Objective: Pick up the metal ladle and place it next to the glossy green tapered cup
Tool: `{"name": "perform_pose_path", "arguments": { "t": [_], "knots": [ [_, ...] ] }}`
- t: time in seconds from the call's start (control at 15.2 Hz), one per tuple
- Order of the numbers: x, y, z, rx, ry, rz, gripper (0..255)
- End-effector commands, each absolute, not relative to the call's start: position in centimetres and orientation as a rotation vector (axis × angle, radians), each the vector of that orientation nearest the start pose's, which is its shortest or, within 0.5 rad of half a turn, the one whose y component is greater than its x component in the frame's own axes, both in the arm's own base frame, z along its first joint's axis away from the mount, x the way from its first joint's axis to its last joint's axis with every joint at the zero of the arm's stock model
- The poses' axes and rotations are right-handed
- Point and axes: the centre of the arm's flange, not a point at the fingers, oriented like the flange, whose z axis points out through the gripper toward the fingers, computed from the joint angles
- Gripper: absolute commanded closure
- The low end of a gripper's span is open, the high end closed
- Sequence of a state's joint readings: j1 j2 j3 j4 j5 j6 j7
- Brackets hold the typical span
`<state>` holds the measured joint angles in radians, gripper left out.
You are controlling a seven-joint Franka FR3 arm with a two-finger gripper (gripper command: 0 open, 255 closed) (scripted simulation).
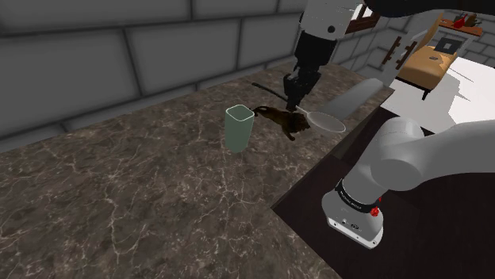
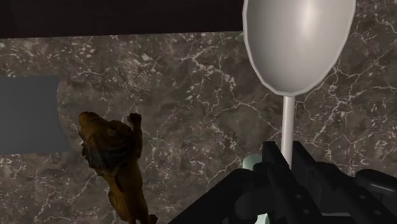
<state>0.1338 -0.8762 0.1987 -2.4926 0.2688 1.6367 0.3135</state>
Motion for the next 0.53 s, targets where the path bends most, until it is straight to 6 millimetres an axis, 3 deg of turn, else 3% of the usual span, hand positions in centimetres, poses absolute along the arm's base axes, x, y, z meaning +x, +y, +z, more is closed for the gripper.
{"name": "perform_pose_path", "arguments": {
  "t": [0.0, 0.46],
  "knots": [
    [26.2, 13.7, 54.2, -3.025, 0.103, 0.033, 255],
    [26.2, 13.7, 50.5, -3.025, 0.103, 0.033, 255]
  ]
}}
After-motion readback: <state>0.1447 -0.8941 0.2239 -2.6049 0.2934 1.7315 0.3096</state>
